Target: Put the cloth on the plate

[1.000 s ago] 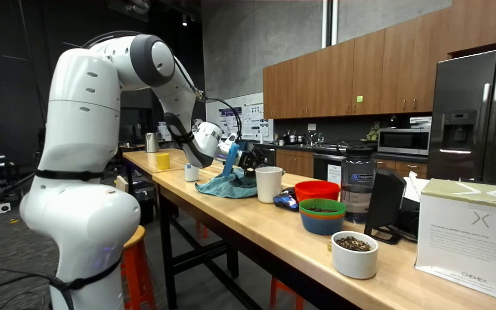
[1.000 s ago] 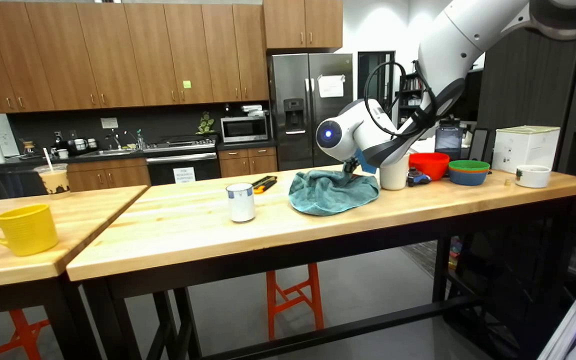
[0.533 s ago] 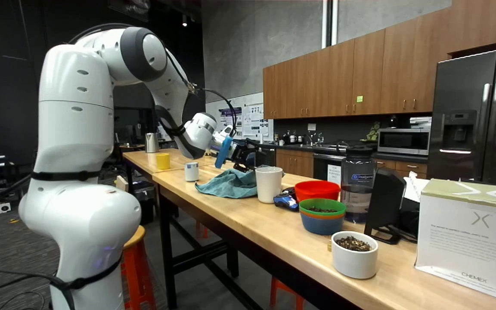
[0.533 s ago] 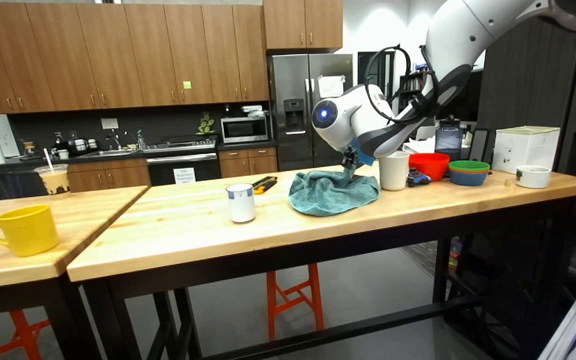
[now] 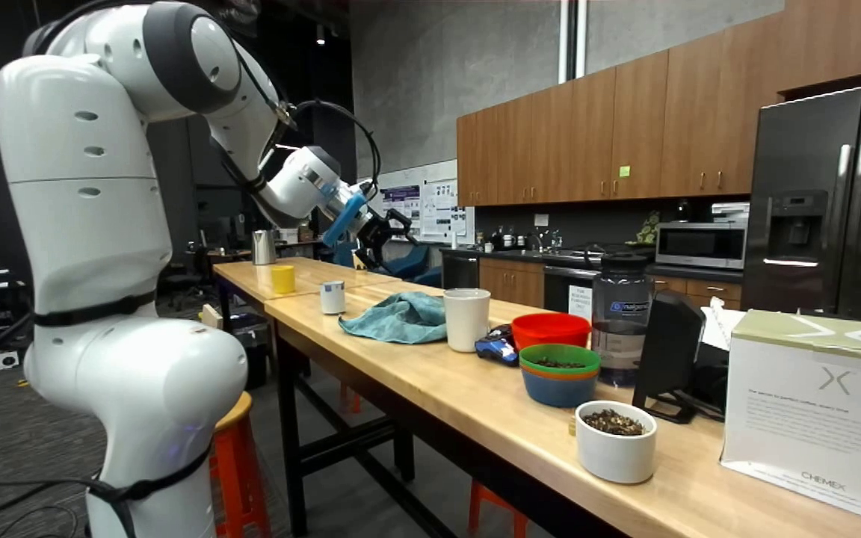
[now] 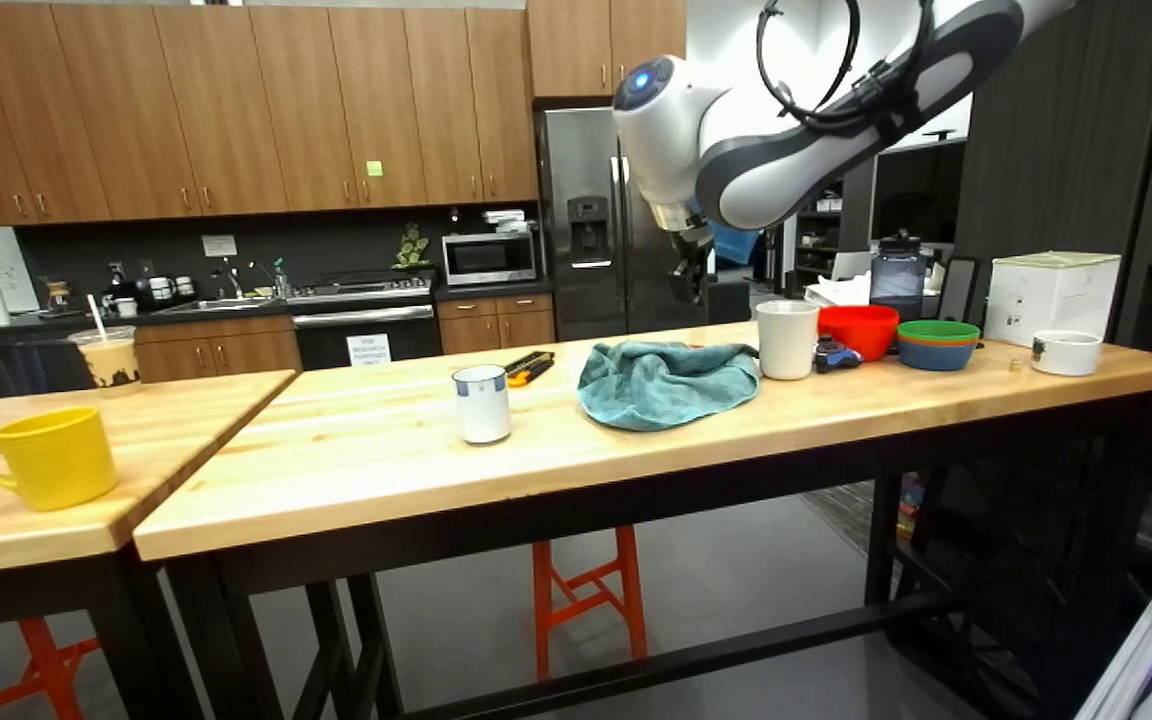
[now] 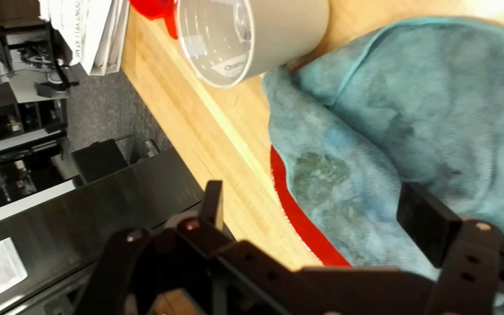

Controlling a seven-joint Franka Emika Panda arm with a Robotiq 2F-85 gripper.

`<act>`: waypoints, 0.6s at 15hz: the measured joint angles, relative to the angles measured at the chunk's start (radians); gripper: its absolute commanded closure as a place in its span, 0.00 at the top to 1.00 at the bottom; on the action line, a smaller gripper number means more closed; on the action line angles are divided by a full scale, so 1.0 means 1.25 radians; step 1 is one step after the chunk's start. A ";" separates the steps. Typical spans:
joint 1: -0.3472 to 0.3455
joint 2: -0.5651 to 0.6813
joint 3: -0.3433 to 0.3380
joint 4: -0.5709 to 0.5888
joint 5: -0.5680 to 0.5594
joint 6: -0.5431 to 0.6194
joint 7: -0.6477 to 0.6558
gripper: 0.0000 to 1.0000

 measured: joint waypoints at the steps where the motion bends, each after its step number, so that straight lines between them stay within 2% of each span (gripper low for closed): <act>1: 0.006 -0.012 0.007 0.000 0.036 -0.017 -0.013 1.00; 9: 0.025 -0.056 0.052 -0.025 0.213 -0.083 -0.022 1.00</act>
